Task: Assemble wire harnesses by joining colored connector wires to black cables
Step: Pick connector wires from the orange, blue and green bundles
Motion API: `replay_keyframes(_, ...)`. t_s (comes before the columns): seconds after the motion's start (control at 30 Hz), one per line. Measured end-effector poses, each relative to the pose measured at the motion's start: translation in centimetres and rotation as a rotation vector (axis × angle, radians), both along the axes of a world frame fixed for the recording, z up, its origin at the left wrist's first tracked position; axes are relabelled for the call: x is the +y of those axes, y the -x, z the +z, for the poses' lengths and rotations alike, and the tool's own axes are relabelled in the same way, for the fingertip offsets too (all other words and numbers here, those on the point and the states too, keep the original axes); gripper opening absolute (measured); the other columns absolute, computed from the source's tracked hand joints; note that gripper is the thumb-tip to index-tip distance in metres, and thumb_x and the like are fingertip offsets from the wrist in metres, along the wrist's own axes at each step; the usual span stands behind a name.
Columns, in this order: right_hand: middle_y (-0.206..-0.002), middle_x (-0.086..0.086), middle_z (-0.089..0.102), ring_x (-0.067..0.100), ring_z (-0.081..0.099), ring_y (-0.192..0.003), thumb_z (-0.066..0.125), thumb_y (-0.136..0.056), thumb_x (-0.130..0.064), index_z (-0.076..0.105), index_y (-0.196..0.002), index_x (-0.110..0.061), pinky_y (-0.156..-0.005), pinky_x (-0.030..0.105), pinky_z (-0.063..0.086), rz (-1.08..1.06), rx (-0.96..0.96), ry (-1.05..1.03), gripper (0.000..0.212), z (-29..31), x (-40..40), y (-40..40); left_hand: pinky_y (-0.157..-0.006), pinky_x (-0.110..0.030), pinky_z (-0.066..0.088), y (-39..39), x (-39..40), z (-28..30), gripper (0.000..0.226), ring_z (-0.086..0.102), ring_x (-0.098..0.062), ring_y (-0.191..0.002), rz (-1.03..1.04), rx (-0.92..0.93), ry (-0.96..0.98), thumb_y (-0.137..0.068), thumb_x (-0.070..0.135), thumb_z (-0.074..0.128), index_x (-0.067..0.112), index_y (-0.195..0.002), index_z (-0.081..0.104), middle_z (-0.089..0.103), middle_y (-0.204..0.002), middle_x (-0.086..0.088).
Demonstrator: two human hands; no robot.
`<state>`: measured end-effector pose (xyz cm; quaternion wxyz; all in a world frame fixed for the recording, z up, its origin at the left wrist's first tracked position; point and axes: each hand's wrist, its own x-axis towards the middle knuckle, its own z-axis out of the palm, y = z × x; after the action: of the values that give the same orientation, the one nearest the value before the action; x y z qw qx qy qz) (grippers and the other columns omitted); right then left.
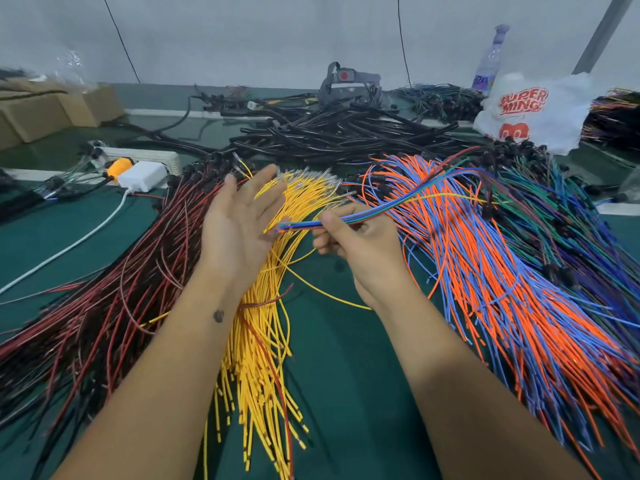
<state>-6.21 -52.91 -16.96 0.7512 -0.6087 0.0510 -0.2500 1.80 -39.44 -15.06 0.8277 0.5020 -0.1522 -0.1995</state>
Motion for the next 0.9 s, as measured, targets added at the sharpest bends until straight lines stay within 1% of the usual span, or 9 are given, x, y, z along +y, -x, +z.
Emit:
replay_keyframes(0.1,-0.063,0.002,0.067,0.012,0.063,-0.053,0.060,-0.092,0.000,0.062,-0.077,-0.007,-0.054,0.022,0.052,0.059,0.002,0.010,0.016,-0.1,0.9,0.0,-0.107,-0.040,0.035,0.8,-1.0,-0.1,0.055,0.049,-0.014,-0.128,-0.018,0.010,-0.006,-0.099,0.055,0.019,0.029,-0.126,0.059,0.059,-0.134,-0.004)
replay_keyframes(0.37,-0.068,0.006,0.071,0.015,0.068,-0.058,0.062,-0.091,-0.002,0.065,-0.082,-0.007,-0.060,0.024,0.056,0.147,0.008,-0.018,0.011,-0.3,1.8,0.1,-0.095,-0.035,0.044,1.3,-1.5,-0.2,0.059,0.053,-0.014,-0.125,0.009,0.010,-0.006,-0.099,0.057,0.016,0.025,-0.132,0.054,0.062,-0.130,-0.003)
replay_keyframes(0.43,-0.070,0.009,0.072,0.017,0.069,-0.061,0.061,-0.092,-0.002,0.066,-0.085,-0.005,-0.062,0.025,0.057,0.162,0.007,-0.035,0.008,-0.4,1.8,0.1,-0.098,-0.036,0.043,1.2,-1.5,-0.4,0.058,0.052,-0.014,-0.125,0.006,0.000,-0.003,-0.099,0.056,0.016,0.026,-0.134,0.052,0.061,-0.131,-0.005)
replay_keyframes(0.5,-0.071,0.010,0.072,0.018,0.070,-0.062,0.060,-0.092,-0.002,0.067,-0.087,-0.003,-0.062,0.025,0.057,0.153,0.008,-0.031,0.009,-0.3,1.7,0.1,-0.099,-0.038,0.043,1.1,-1.4,-0.5,0.058,0.053,-0.017,-0.125,-0.042,0.000,0.006,-0.098,0.057,0.018,0.027,-0.134,0.051,0.061,-0.131,-0.006)
replay_keyframes(0.57,-0.069,0.009,0.072,0.018,0.069,-0.060,0.059,-0.093,-0.002,0.067,-0.090,0.002,-0.060,0.024,0.056,0.105,0.001,-0.015,0.009,-0.2,1.5,0.1,-0.092,-0.039,0.045,1.1,-1.3,-0.5,0.057,0.057,-0.022,-0.121,-0.115,-0.005,-0.009,-0.097,0.058,0.022,0.025,-0.131,0.055,0.063,-0.128,-0.006)
replay_keyframes(0.67,-0.064,0.007,0.070,0.017,0.069,-0.057,0.058,-0.093,0.001,0.066,-0.084,-0.003,-0.057,0.023,0.055,0.002,-0.025,-0.028,0.013,0.1,0.9,0.0,-0.072,-0.028,0.052,1.0,-1.4,-0.7,0.040,0.065,-0.017,-0.092,-0.085,-0.099,-0.132,-0.099,0.042,0.039,0.016,-0.111,0.065,0.069,-0.106,-0.002)
replay_keyframes(0.73,-0.062,0.005,0.070,0.017,0.069,-0.057,0.058,-0.093,0.001,0.066,-0.083,-0.006,-0.057,0.023,0.055,-0.074,-0.037,-0.025,0.015,0.1,0.3,0.0,-0.069,-0.023,0.050,0.9,-1.4,-0.9,0.017,0.060,-0.012,-0.076,-0.015,-0.188,-0.208,-0.095,0.023,0.054,0.016,-0.094,0.070,0.067,-0.087,0.002)
replay_keyframes(0.8,-0.061,0.005,0.070,0.018,0.070,-0.058,0.059,-0.093,0.000,0.067,-0.085,-0.005,-0.057,0.023,0.055,-0.135,-0.028,-0.005,0.012,0.0,-0.2,0.0,-0.069,-0.020,0.049,0.7,-1.2,-1.3,0.013,0.058,-0.007,-0.071,0.024,-0.246,-0.266,-0.090,0.011,0.063,0.018,-0.086,0.073,0.068,-0.077,0.008)
replay_keyframes(0.9,-0.061,0.004,0.070,0.020,0.071,-0.059,0.061,-0.092,-0.002,0.067,-0.084,-0.006,-0.057,0.024,0.055,-0.177,-0.007,0.051,0.011,-0.2,-0.3,-0.1,-0.068,-0.017,0.051,0.4,-1.1,-1.7,0.012,0.062,-0.004,-0.068,0.077,-0.243,-0.270,-0.084,0.005,0.068,0.015,-0.088,0.073,0.070,-0.074,0.009)
